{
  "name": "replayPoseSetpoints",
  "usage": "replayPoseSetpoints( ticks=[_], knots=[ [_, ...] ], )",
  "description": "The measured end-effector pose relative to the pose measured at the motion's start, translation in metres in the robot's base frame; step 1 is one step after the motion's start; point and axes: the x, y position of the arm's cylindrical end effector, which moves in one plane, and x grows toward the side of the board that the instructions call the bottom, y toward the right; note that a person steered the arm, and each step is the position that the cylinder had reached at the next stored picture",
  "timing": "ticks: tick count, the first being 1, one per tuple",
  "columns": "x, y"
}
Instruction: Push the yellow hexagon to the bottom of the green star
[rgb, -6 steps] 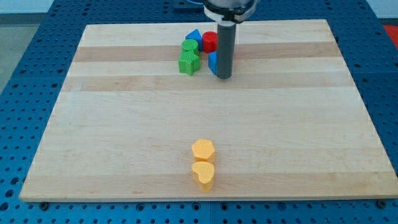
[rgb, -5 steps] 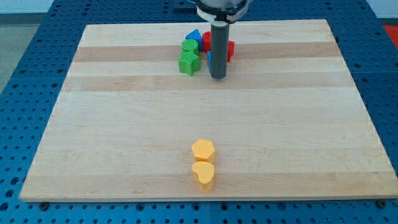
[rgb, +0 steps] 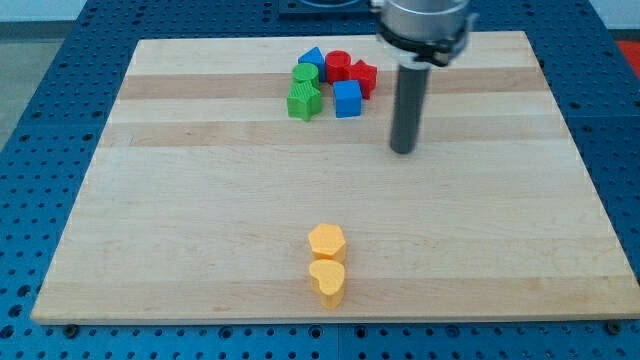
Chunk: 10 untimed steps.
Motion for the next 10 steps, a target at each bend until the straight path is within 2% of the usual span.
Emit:
replayPoseSetpoints(
  ticks=[1, 3, 6, 7, 8, 10],
  knots=[
    [0.039, 0.032],
    [0.12, 0.018],
    [0.098, -0.129],
    [0.095, -0.157],
    [0.095, -0.142],
    [0.105, -0.065]
  ],
)
